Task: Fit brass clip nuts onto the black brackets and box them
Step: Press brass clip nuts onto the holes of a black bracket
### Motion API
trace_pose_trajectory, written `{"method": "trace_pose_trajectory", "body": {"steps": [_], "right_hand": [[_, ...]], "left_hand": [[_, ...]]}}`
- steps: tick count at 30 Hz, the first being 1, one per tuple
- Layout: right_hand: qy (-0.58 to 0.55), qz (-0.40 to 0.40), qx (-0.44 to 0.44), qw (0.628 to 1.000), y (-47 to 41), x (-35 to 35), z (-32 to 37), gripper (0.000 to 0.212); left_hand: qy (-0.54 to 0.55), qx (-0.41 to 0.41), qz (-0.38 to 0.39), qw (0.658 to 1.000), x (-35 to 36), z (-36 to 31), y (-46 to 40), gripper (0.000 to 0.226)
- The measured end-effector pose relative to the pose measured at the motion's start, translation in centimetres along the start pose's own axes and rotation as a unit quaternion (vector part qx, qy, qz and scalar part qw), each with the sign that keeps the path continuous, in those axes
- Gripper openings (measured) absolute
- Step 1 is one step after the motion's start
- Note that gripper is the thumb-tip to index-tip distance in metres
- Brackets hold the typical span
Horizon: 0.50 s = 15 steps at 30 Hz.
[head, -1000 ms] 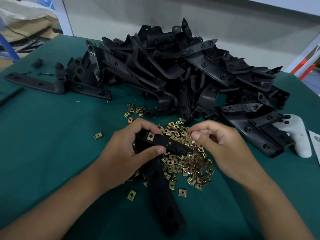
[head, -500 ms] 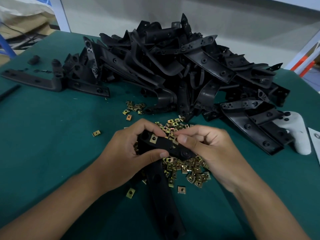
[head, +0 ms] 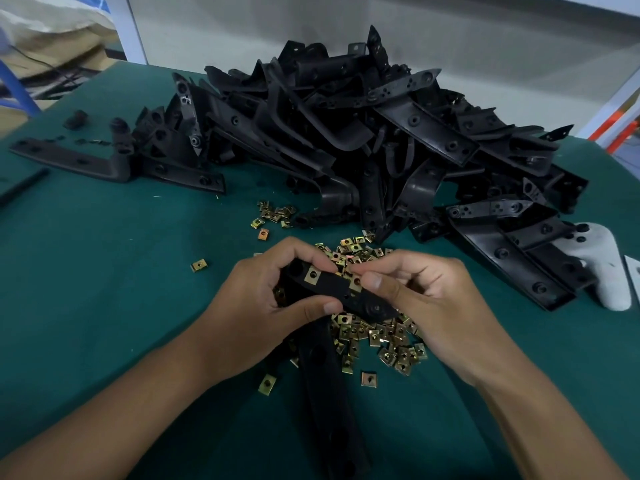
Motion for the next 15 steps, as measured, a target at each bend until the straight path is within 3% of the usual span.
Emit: {"method": "trace_pose_trajectory", "body": {"steps": [4, 8, 15], "right_hand": [[0.021, 0.015, -0.005, 1.000, 0.25, -0.19, -0.14, 0.031], [-0.022, 0.049, -0.019, 0.998, 0.22, 0.43, -0.26, 0.031], [0.008, 0.026, -0.055, 0.998, 0.10, 0.80, -0.81, 0.036]], "left_hand": [[0.001, 0.003, -0.015, 1.000, -0.07, -0.06, 0.03, 0.025], [-0.002, 0.013, -0.051, 0.999, -0.23, -0.24, -0.17, 0.024], [-0.007, 0.023, -0.046, 0.999, -0.12, -0.04, -0.15, 0.025]]}}
Point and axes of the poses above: each hand's wrist, its own y-axis away from the middle knuckle, its own x-axis out of the palm, z = x × y, the point moved 1 cm from there along -y, towards the middle knuckle, and after that the axes turned 9 degrees about x, right-handed, at the moved point
